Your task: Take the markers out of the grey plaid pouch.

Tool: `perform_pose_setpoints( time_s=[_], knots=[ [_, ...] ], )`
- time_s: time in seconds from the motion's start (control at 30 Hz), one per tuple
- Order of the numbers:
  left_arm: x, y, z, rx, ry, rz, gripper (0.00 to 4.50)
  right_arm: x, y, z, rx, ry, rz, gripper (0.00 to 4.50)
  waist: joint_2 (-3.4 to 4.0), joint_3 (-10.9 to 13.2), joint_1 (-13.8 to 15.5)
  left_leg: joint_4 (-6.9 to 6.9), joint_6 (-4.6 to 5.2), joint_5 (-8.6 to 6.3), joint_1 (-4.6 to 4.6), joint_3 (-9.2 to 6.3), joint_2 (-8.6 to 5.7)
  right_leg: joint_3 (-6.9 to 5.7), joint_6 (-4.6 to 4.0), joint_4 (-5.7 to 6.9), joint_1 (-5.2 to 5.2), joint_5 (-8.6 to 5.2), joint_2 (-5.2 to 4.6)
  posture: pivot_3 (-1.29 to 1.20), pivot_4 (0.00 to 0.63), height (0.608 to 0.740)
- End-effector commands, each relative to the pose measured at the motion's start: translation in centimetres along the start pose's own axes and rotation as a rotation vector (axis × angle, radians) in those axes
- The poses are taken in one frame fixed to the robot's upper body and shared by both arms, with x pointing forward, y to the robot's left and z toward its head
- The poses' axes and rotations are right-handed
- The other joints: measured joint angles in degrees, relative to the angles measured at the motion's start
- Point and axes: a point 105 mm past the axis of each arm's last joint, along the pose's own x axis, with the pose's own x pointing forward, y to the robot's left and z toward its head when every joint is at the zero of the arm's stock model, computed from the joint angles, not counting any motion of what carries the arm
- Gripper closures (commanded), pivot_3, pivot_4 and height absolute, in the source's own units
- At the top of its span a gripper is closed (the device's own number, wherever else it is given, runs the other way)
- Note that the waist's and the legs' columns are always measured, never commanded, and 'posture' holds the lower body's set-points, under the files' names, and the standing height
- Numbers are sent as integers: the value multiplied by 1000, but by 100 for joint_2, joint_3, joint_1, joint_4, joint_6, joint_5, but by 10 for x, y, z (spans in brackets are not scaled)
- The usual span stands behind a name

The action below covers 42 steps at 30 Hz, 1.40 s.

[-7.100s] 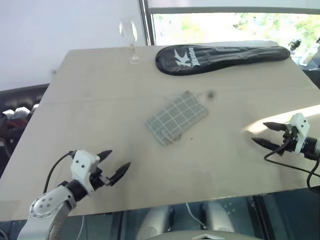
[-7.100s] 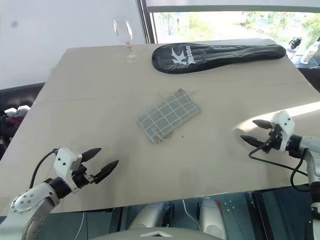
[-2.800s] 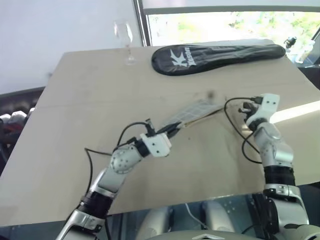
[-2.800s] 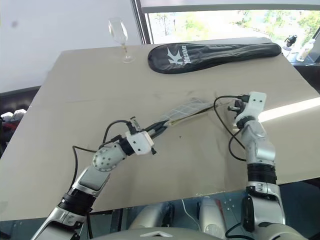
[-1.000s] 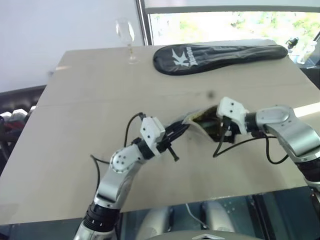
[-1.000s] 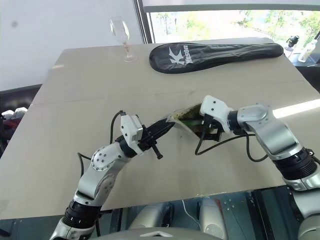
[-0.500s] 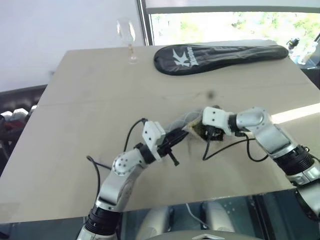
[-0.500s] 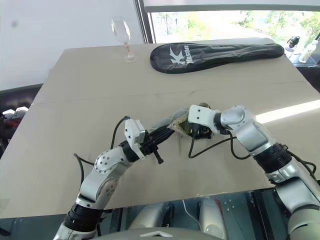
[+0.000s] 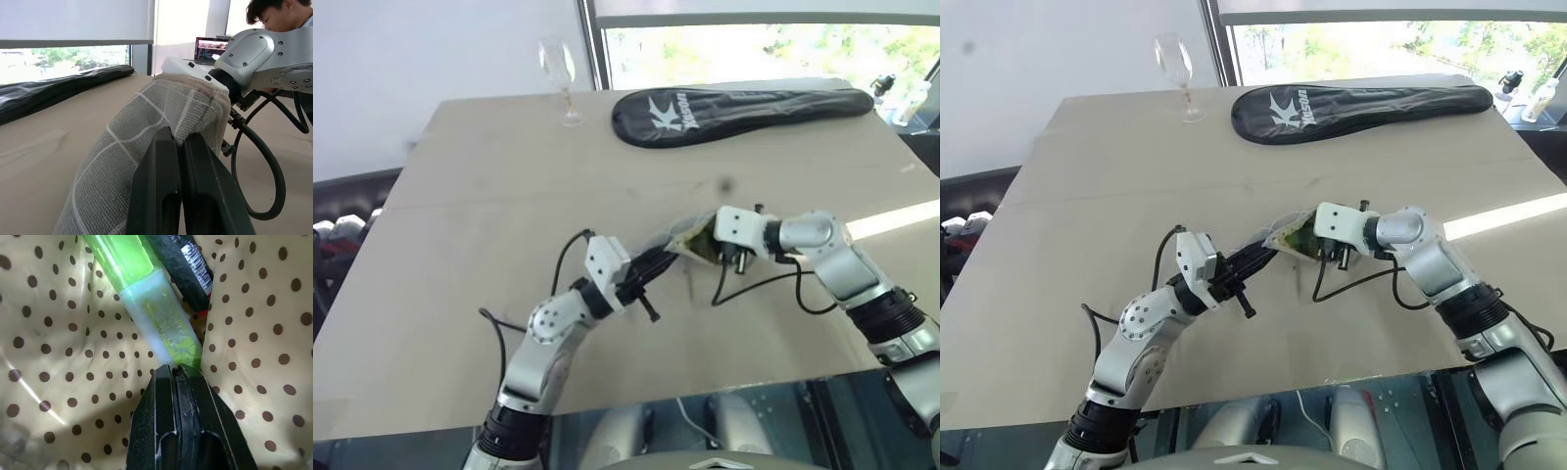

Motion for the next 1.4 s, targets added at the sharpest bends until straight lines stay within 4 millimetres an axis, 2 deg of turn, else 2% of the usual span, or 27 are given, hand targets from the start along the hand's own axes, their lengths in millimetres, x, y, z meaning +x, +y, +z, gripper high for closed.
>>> perform_pose_setpoints(
  time_s=[0.03,0.07,0.13,0.17,0.2,0.23,0.3,0.57,0.8,0.9,1.0,1.13,1.23,1.3,1.33,1.4],
  knots=[
    [-2,-5,9,37,-34,-26,4500,-3,1,0,-22,7,-5,4426,1,1,2,0,0,0,-2,0,0,0,0,0,-1,0,0,0,150,740],
    [-2,-5,9,35,-33,-26,4500,-3,3,2,-24,5,2,4426,2,2,3,0,0,0,-4,0,0,0,0,0,-3,0,0,0,150,740],
    [-3,-5,9,26,-34,-25,4500,-4,6,7,-47,5,26,3915,2,2,4,-1,0,0,-7,0,0,1,0,0,-6,0,0,0,150,740],
    [-3,-4,10,16,-41,-21,4500,-5,7,10,-62,2,33,3575,2,2,5,-1,0,0,-7,0,0,0,0,-1,-6,0,0,0,150,740],
    [-2,-3,11,5,-47,-19,4500,-5,6,14,-75,-2,24,2968,2,2,4,-2,0,0,-7,0,0,0,0,-2,-6,0,0,0,150,740],
    [-1,-3,13,-9,-54,-17,4500,-6,4,18,-94,-1,14,2845,2,2,3,-2,0,0,-7,0,0,0,0,-2,-6,0,0,0,150,740],
    [-1,-4,14,-35,-61,-20,4500,-10,3,25,-124,4,18,2110,2,3,3,-2,0,0,-7,0,0,0,0,-2,-6,0,0,0,150,740],
    [0,-10,20,-194,-90,-34,4500,-30,6,43,-240,44,94,2110,0,4,16,-2,0,0,-10,-3,0,-1,0,-4,-6,0,-2,0,150,740],
    [0,-14,22,-303,-99,-64,4500,-47,10,39,-284,125,198,2110,-2,7,26,-2,0,0,-10,-4,0,-2,0,-5,-6,0,-2,0,150,740],
    [0,-18,21,-323,-97,-80,4500,-41,10,25,-286,180,227,2110,-2,7,23,-2,0,0,-9,-3,0,0,0,-5,-6,0,-2,0,150,740],
    [1,-19,20,-331,-100,-84,4500,-25,15,4,-288,230,256,2110,-3,7,23,-2,0,0,-7,-2,0,-1,0,-4,-5,0,-2,0,150,740],
    [1,-20,20,-333,-101,-85,4500,-11,16,-9,-294,240,255,2110,-4,8,-2,-2,-1,0,-7,-1,1,1,0,-3,-6,0,-1,0,150,740],
    [0,-19,20,-328,-99,-78,4500,-9,14,-9,-284,219,254,3061,-4,7,-5,-2,-1,0,-5,-1,0,0,0,-3,-3,0,-1,0,150,740],
    [-1,-19,20,-325,-97,-74,4500,-10,12,-7,-289,209,244,4000,-5,7,-4,-1,-1,0,-4,0,0,0,0,-3,-3,0,-1,0,150,740],
    [-2,-19,19,-322,-94,-72,4500,-9,11,-7,-291,204,241,4215,-6,6,-1,-1,-1,0,-3,-2,1,0,0,-3,-2,0,-1,0,150,740],
    [-3,-18,18,-314,-85,-70,4500,-9,11,-5,-291,189,236,4246,-6,6,-3,-1,-1,0,-2,-3,1,0,0,-4,-2,0,0,0,150,740]
  ],
)
